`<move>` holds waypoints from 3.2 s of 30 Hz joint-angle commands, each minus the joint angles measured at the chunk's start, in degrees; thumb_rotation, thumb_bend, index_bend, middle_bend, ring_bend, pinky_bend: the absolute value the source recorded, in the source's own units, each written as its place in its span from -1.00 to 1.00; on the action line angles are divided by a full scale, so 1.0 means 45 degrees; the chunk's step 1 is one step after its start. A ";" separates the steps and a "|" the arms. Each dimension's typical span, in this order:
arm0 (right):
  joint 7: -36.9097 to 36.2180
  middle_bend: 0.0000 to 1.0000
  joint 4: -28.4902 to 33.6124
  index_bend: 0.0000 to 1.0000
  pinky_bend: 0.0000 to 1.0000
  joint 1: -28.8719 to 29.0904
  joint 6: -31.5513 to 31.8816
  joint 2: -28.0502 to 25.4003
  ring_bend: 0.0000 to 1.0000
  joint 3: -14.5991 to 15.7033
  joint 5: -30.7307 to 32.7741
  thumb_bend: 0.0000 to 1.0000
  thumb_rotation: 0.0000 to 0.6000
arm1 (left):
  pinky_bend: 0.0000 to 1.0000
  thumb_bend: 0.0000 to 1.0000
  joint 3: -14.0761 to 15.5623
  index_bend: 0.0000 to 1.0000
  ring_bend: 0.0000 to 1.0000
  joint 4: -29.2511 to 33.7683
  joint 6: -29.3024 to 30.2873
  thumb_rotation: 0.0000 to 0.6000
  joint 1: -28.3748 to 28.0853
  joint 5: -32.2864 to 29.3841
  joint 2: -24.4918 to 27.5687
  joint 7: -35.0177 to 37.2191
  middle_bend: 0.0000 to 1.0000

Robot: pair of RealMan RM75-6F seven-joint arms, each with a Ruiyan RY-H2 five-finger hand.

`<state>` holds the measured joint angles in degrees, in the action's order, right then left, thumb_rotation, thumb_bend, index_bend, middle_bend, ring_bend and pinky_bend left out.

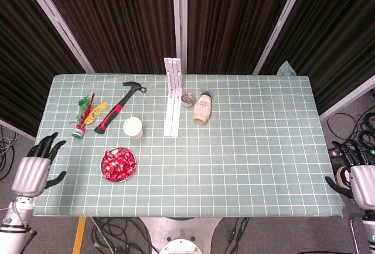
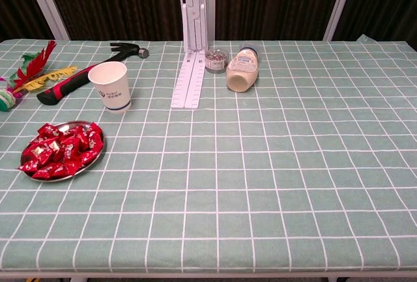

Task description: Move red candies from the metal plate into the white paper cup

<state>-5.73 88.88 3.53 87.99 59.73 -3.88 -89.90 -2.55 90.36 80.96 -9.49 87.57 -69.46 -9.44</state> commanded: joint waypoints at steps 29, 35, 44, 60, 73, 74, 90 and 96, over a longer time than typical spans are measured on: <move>0.0177 -0.57 0.0206 -0.76 -0.53 0.0013 -0.0311 -0.0106 -0.84 0.0083 0.0347 -0.80 1.00 | 0.99 -0.47 0.0527 -0.29 -0.33 -0.2446 -0.5614 1.00 -0.4549 0.0912 -0.2469 -0.0959 -0.25; 0.0201 -0.57 0.0233 -0.76 -0.53 0.0033 -0.0369 -0.0121 -0.84 0.0090 0.0376 -0.80 1.00 | 1.00 -0.47 0.0542 -0.29 -0.33 -0.2778 -0.6027 1.00 -0.4830 0.0552 -0.2911 -0.1296 -0.22; 0.0246 -0.57 0.0289 -0.76 -0.53 0.0033 -0.0445 -0.0158 -0.84 0.0105 0.0455 -0.80 1.00 | 1.00 -0.48 0.0547 -0.21 -0.22 -0.3367 -0.6128 1.00 -0.4817 -0.0208 -0.3518 -0.1981 -0.09; 0.0364 -0.57 0.0429 -0.76 -0.51 0.0071 -0.0571 -0.0242 -0.84 0.0091 0.0567 -0.80 1.00 | 1.00 -0.46 0.0535 -0.04 0.06 -0.4241 -0.5857 1.00 -0.4862 -0.0625 -0.4278 -0.1396 0.11; 0.0400 -0.57 0.0466 -0.76 -0.50 0.0065 -0.0647 -0.0267 -0.84 0.0108 0.0650 -0.80 1.00 | 1.00 -0.22 0.0680 0.15 0.27 -0.4601 -0.5657 1.00 -0.4865 -0.0586 -0.4624 -0.0445 0.31; 0.0408 -0.57 0.0474 -0.76 -0.50 0.0066 -0.0646 -0.0271 -0.84 0.0105 0.0653 -0.81 1.00 | 1.00 -0.20 0.0690 0.17 0.28 -0.4659 -0.5606 1.00 -0.4858 -0.0554 -0.4663 -0.0334 0.32; 0.0509 -0.57 0.0640 -0.76 -0.48 0.0019 -0.0588 -0.0341 -0.84 0.0136 0.0619 -0.81 1.00 | 1.00 0.15 0.0748 0.33 0.44 -0.5120 -0.4934 1.00 -0.4572 -0.0410 -0.4845 0.1871 0.48; 0.0604 -0.57 0.0768 -0.76 -0.48 0.0018 -0.0558 -0.0390 -0.84 0.0117 0.0614 -0.81 1.00 | 1.00 0.16 0.0628 0.33 0.44 -0.4946 -0.4547 1.00 -0.4453 -0.0417 -0.4522 0.2360 0.48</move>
<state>-3.01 92.34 3.62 85.47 57.98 -3.35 -87.12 0.39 67.95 60.37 -29.63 85.74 -89.97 1.00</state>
